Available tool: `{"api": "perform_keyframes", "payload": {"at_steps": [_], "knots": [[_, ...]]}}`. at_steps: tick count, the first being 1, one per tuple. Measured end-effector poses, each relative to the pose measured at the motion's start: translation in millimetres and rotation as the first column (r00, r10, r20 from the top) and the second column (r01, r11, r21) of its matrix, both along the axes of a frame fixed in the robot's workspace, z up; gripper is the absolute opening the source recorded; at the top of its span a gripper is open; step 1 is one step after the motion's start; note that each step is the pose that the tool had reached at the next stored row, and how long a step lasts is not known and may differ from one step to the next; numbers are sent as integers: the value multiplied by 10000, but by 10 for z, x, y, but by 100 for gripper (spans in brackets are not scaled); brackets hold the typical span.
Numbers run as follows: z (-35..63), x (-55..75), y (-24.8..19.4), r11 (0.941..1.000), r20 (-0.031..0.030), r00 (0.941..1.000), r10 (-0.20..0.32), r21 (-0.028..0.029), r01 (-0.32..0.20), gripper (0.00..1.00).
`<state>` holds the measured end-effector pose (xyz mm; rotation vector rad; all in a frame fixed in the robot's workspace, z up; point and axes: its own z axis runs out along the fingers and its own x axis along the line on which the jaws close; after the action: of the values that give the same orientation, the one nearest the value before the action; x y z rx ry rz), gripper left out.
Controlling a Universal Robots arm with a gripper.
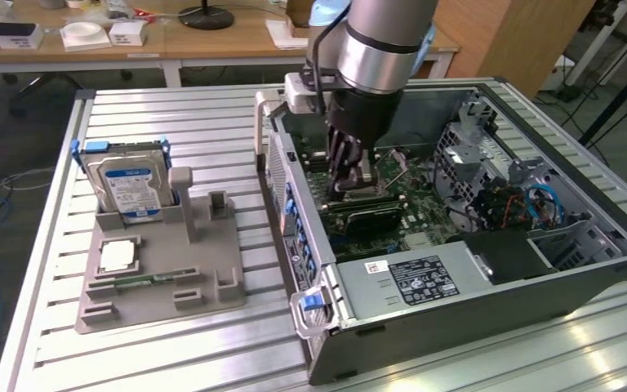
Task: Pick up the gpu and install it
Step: 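Press down on the gpu until it lock into place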
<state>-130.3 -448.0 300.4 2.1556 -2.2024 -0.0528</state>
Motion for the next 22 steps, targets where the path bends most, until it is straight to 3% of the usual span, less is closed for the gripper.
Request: {"api": "perform_keyframes", "payload": {"at_steps": [12, 17, 22], "knots": [[-26, 387, -1, 10000, 6, 10000, 47, 33, -47, 11], [-35, 402, 0, 10000, 7, 10000, 45, 38, -45, 11], [-113, 509, 0, 10000, 6, 10000, 47, 36, -47, 11]]}}
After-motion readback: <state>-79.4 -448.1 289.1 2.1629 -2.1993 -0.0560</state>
